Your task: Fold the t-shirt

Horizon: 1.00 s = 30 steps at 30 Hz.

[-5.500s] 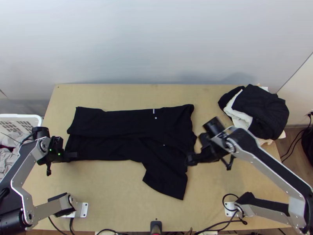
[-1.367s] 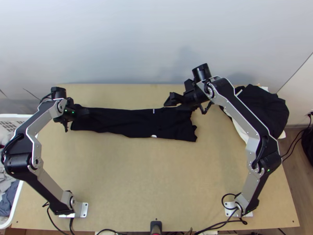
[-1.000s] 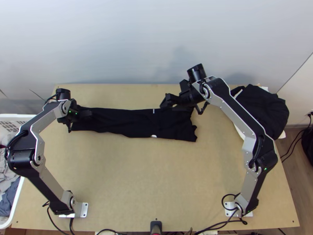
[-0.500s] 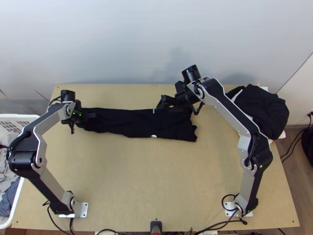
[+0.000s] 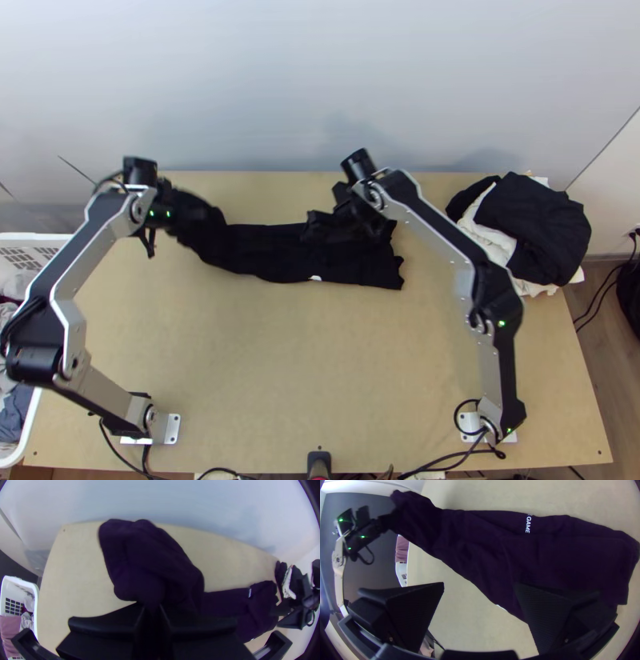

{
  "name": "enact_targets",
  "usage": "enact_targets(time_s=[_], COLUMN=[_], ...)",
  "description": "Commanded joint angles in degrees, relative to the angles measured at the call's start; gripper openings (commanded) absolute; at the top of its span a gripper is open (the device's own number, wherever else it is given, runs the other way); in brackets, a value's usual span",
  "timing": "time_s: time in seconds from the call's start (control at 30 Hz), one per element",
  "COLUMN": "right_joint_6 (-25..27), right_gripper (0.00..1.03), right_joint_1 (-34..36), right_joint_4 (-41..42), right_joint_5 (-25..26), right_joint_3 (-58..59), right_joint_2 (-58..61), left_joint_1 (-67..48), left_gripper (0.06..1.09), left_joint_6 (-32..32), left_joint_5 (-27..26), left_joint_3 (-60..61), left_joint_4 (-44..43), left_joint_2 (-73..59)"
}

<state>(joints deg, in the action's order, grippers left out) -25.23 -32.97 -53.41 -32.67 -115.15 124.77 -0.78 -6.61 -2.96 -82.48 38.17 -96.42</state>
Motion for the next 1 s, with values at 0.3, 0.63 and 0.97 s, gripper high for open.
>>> enact_targets(time_s=[0.3, 0.63, 0.97], right_joint_6=[2.91, 3.61, 3.52], right_gripper=[0.98, 0.98, 0.98], right_joint_1=[-1.13, 1.77, 11.79], right_joint_4=[0.06, 0.67, -6.71], right_joint_5=[-0.03, -1.08, -6.62], right_joint_3=[-2.88, 2.21, 0.81], right_joint_2=[13.04, 8.47, -7.70], left_joint_1=[-10.39, -18.21, -25.24], left_gripper=[0.10, 0.10, 0.10], left_joint_6=[-6.48, -11.14, -11.32], left_joint_5=[-4.42, -4.42, -4.42], left_joint_3=[-15.43, -19.56, -24.93], left_joint_4=[9.99, 9.46, 9.55], left_joint_2=[4.22, 2.20, -3.77])
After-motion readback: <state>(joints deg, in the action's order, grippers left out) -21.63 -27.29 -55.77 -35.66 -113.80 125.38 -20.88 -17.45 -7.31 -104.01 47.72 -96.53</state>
